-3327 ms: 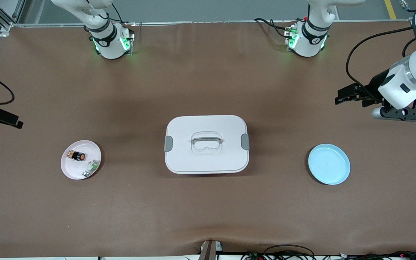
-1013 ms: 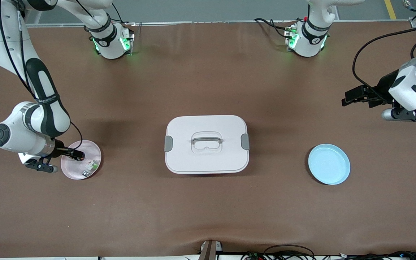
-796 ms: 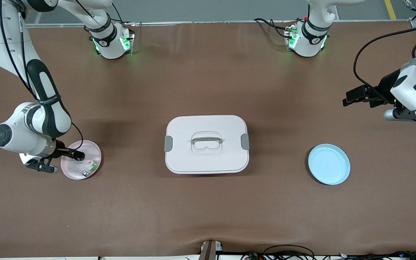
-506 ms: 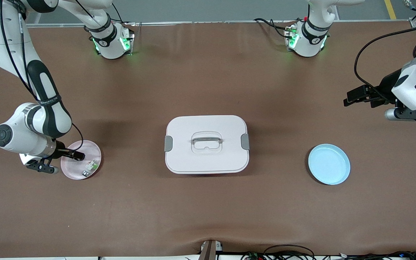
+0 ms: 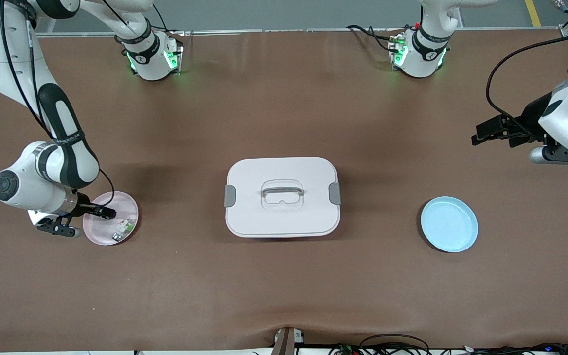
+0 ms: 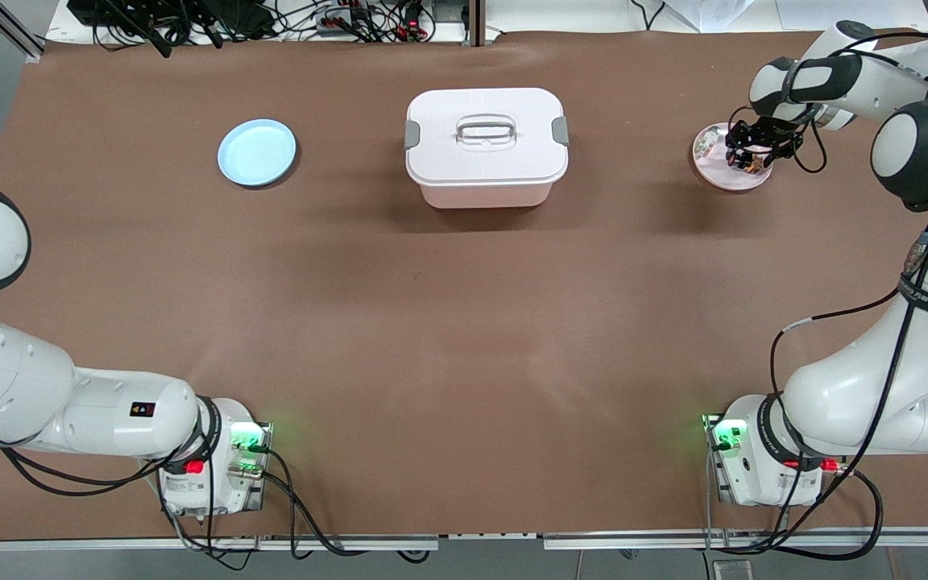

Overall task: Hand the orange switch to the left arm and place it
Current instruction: 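Close the right gripper on the black orange-based switch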

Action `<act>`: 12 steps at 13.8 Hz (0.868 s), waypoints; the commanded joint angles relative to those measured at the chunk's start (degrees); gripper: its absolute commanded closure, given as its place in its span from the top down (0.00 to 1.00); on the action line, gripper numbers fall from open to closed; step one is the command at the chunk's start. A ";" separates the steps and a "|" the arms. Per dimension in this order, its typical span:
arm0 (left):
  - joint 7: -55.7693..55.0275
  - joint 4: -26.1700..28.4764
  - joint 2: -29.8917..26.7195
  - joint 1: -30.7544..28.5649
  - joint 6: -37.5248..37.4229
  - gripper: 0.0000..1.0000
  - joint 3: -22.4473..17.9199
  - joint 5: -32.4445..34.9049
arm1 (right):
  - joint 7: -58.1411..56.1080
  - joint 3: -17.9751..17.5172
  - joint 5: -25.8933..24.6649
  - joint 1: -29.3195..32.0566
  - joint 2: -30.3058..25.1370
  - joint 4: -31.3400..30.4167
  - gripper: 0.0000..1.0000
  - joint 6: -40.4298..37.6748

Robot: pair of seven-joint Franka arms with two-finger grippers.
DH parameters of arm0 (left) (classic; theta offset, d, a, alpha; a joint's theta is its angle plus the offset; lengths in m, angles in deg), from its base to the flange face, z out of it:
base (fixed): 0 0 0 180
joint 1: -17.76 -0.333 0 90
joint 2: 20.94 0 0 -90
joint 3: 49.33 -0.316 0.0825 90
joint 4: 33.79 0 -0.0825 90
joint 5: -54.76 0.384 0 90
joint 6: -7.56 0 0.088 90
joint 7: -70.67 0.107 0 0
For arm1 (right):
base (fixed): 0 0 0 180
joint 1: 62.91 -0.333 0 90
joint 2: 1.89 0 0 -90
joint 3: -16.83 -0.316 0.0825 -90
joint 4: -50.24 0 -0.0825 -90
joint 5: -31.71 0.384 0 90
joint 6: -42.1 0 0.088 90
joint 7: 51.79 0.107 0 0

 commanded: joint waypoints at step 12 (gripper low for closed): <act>0.68 -1.73 0.00 -0.14 -0.61 1.00 -0.15 1.06 | 22.92 -1.90 14.07 0.85 -3.73 20.73 0.00 -43.94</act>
